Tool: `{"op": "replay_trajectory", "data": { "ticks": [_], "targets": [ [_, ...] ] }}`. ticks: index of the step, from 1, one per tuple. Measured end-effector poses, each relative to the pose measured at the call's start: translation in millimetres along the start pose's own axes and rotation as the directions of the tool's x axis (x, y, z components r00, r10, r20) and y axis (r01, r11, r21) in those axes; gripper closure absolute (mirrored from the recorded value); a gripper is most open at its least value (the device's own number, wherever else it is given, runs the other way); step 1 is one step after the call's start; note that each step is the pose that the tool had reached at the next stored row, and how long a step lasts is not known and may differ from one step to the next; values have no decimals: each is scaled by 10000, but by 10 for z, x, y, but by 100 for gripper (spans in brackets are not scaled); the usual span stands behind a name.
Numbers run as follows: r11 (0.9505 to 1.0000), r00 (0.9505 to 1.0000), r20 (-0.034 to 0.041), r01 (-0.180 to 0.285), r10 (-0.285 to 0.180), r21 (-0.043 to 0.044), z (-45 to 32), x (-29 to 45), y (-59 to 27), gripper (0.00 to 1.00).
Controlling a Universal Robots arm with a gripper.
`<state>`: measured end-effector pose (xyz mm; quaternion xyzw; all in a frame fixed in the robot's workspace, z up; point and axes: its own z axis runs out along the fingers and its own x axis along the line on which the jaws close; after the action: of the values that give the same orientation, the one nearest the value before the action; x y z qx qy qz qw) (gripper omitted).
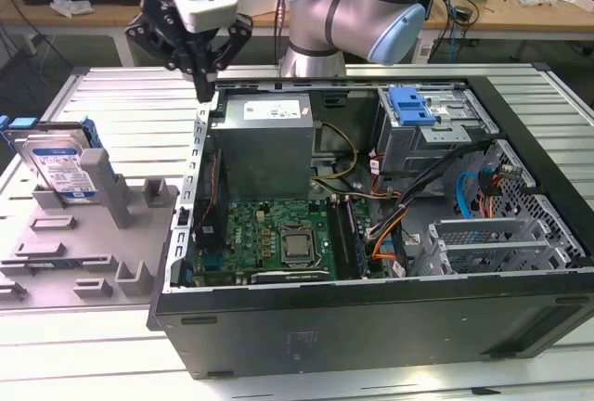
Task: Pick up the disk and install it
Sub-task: 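Reach for the disk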
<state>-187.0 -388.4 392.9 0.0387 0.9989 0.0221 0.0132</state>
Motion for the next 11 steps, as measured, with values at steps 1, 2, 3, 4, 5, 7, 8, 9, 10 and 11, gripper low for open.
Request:
{"op": "replay_trajectory", "data": {
  "ticks": [1, 2, 3, 4, 5, 7, 8, 9, 10, 11],
  "targets": [
    [10000, 10000, 0, -3, 3, 0, -1, 40, 10, 89],
    [10000, 10000, 0, -4, 4, 0, -1, 69, 18, 89],
    [10000, 10000, 1, -9, 9, 0, -1, 118, 30, 89],
    [10000, 10000, 0, -13, 13, 1, -2, 152, 39, 89],
    [10000, 10000, 1, -15, 15, 0, -2, 179, 46, 89],
    [10000, 10000, 1, -20, 20, 0, -3, 257, 65, 89],
    [10000, 10000, 1, -24, 24, 1, -4, 288, 73, 89],
    [10000, 10000, 1, -27, 27, 0, -4, 317, 80, 89],
    [10000, 10000, 2, -27, 27, 0, -4, 346, 87, 89],
    [10000, 10000, 1, -28, 28, 1, -5, 376, 94, 89]
  ]
}}
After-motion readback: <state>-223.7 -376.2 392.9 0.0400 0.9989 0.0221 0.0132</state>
